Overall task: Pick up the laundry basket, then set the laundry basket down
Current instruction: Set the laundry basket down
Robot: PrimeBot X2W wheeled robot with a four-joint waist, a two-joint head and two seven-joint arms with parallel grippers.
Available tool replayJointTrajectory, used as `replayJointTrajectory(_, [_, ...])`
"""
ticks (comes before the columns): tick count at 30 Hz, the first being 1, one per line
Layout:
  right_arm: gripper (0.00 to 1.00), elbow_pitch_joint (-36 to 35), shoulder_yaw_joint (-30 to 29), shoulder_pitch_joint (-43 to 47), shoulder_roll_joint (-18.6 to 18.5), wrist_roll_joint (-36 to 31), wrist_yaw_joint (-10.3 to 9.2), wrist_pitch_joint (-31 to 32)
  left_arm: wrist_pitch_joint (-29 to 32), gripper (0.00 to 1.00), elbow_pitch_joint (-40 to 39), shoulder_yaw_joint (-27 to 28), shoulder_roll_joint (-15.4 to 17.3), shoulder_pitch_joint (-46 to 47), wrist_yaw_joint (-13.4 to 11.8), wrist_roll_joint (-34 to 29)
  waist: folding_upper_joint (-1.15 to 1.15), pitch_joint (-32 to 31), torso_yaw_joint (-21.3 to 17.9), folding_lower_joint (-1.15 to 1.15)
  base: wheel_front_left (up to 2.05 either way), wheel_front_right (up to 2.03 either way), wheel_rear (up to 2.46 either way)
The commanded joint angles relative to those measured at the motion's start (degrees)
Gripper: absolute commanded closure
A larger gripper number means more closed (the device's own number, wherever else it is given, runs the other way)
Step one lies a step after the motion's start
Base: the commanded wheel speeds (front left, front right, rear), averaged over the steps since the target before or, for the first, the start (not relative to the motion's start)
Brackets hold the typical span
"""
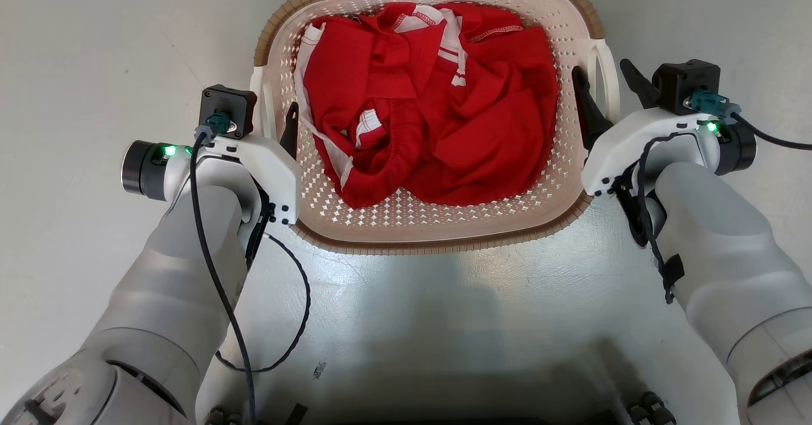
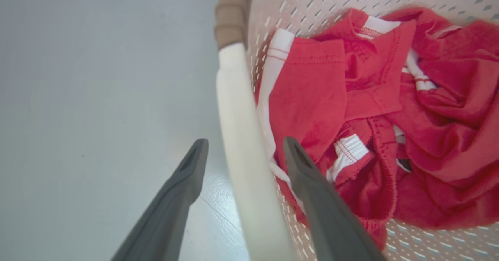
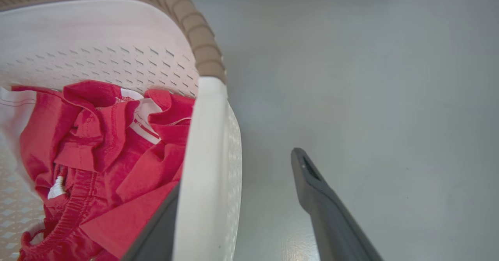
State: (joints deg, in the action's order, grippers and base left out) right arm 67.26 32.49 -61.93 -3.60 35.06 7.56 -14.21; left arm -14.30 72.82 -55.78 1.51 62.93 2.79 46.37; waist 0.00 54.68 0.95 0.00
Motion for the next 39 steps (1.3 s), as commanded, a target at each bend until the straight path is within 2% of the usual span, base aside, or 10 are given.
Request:
replayJointTrajectory(1, [0.00, -1.07, 1.83, 3.76, 0.72, 1.31, -0.08, -0.34, -0.51, 0.00, -0.12, 0.58, 1.86, -1.02, 0.56, 0.39, 0.00, -0.05, 0.02, 0.00, 0.00, 0.00, 0.00])
replayJointTrajectory(7, [0.00, -3.00, 5.58, 4.30, 0.72, 4.09, -0.08, 0.73, -0.57, 0.00, -0.15, 0.48, 1.67, -1.29, 1.44, 0.75, 0.00, -0.14, -0.09, 0.00, 0.00, 0.00, 0.00])
replayJointTrajectory(22, [0.00, -0.36, 10.40, 4.39, 0.72, 8.11, -0.08, 0.00, -0.66, 0.00, 0.23, 0.24, 1.43, -3.59, 1.43, 1.64, 0.00, -4.30, -0.08, 0.00, 0.00, 0.00, 0.00])
replayJointTrajectory(30, [0.00, -0.40, 13.25, 6.50, 0.72, 10.27, -0.08, -0.03, -0.67, 0.00, 0.44, -0.05, 1.39, -6.19, 1.49, 2.47, 0.00, -9.51, -0.53, 0.00, 0.00, 0.00, 0.00])
replayJointTrajectory(39, [0.00, -0.27, 16.17, 11.20, 0.72, 13.19, -0.08, 0.07, -0.68, 0.00, -0.83, -0.42, 1.38, -11.87, 0.96, 4.20, 0.00, -18.78, -0.94, 0.00, 0.00, 0.00, 0.00])
